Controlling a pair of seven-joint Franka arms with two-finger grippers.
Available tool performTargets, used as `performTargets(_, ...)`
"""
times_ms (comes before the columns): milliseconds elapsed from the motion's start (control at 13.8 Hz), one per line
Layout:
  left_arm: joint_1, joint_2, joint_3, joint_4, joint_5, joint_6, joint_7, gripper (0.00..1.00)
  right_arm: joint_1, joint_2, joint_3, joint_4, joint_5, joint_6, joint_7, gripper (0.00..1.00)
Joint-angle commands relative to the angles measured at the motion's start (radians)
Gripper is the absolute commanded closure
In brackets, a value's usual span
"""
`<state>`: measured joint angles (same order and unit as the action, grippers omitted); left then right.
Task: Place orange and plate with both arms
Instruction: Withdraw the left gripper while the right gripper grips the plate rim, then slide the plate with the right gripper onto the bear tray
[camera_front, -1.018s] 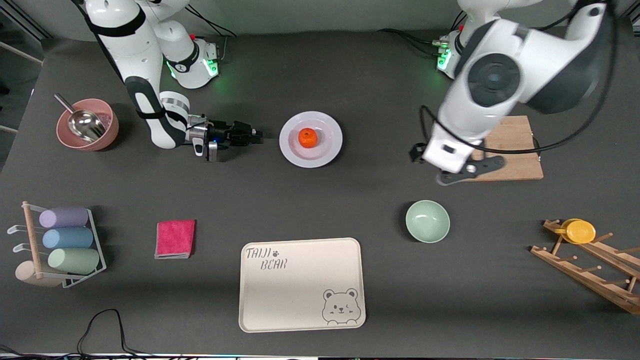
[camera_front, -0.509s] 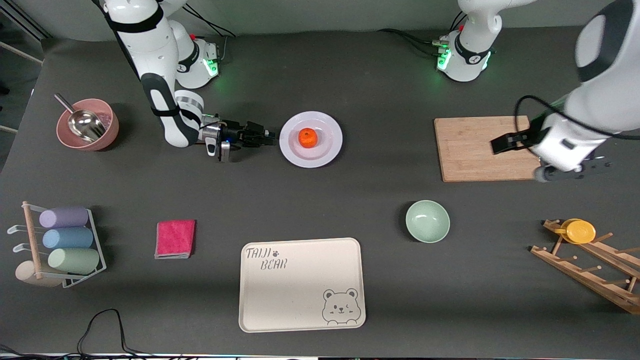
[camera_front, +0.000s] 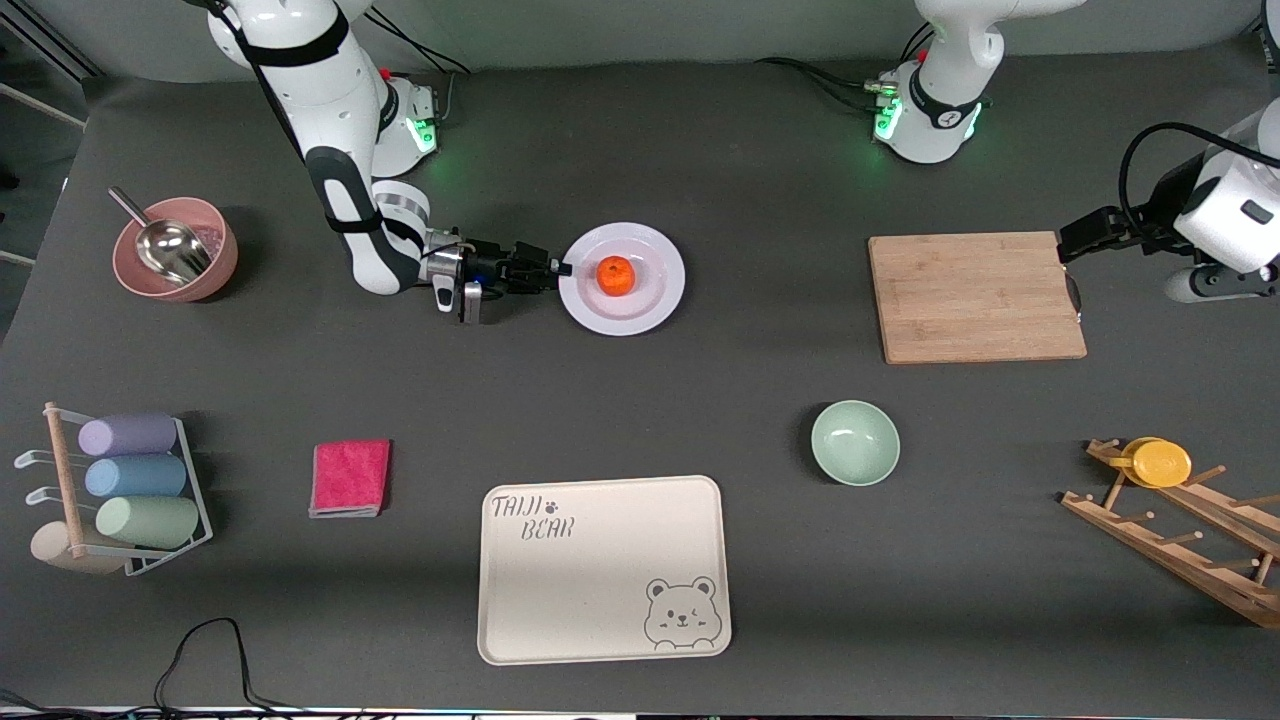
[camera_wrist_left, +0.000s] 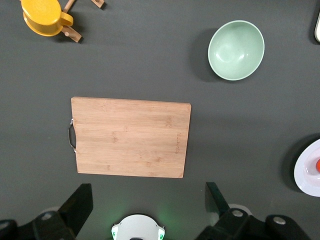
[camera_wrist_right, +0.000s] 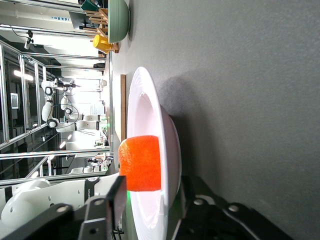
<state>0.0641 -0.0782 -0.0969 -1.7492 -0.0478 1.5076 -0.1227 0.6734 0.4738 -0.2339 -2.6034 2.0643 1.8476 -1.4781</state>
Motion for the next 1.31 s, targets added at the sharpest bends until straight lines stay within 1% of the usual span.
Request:
performTargets(0,-0.027,-0.022,0.017,-0.036,-0.007,0.038,0.018,0.00,0.008,0.013,0.010,0.011,0.037,0.009,-0.025,0.69)
performTargets(73,-0.029,-0.019,0.013,-0.042,-0.001,0.051,0.021,0.00,0.009,0.013,0.011,0.011,0.037,0.009,-0.025,0.76)
performTargets(145,-0.036,-0.012,-0.009,-0.047,0.015,0.062,0.027,0.00,0.008,0.013,0.011,0.011,0.036,0.009,-0.025,0.84)
performTargets(218,-0.047,-0.008,-0.035,-0.055,0.052,0.066,0.037,0.00,0.008,0.013,0.011,0.011,0.036,0.009,-0.027,0.94)
performTargets(291,-0.058,-0.008,-0.062,-0.071,0.077,0.068,0.037,0.00,0.008,0.013,0.010,0.011,0.037,0.009,-0.027,1.00)
performTargets(364,-0.064,-0.009,-0.076,-0.081,0.088,0.068,0.037,0.00,0.008,0.013,0.010,0.011,0.036,0.009,-0.027,1.00)
performTargets(509,-0.061,-0.015,-0.083,-0.082,0.101,0.069,0.037,0.00,0.008,0.009,0.011,0.011,0.036,0.007,-0.022,1.00)
performTargets(655,-0.043,-0.029,-0.058,-0.073,0.095,0.074,0.037,0.00,0.002,-0.009,0.010,0.009,0.036,-0.001,-0.015,1.00)
performTargets(800,-0.035,-0.038,-0.002,-0.072,0.088,0.089,0.038,0.00,-0.014,-0.071,0.010,0.000,0.028,-0.002,0.022,1.00)
performTargets(873,-0.036,-0.038,0.046,-0.063,0.086,0.092,0.050,0.00,-0.027,-0.120,0.010,-0.006,0.022,-0.001,0.062,1.00)
performTargets(945,-0.036,-0.041,0.066,-0.058,0.086,0.076,0.108,0.00,-0.035,-0.166,0.010,-0.020,0.017,0.001,0.094,1.00)
performTargets(1018,-0.036,-0.051,0.068,-0.062,0.088,0.068,0.127,0.00,-0.044,-0.206,0.010,-0.021,0.007,0.001,0.123,1.00)
performTargets(1091,-0.041,-0.049,0.060,-0.065,0.091,0.063,0.106,0.00,-0.046,-0.237,0.008,-0.024,-0.013,0.002,0.148,1.00)
performTargets(1236,-0.037,-0.055,0.066,-0.061,0.094,0.049,0.112,0.00,-0.075,-0.291,0.008,-0.024,-0.077,0.004,0.206,1.00)
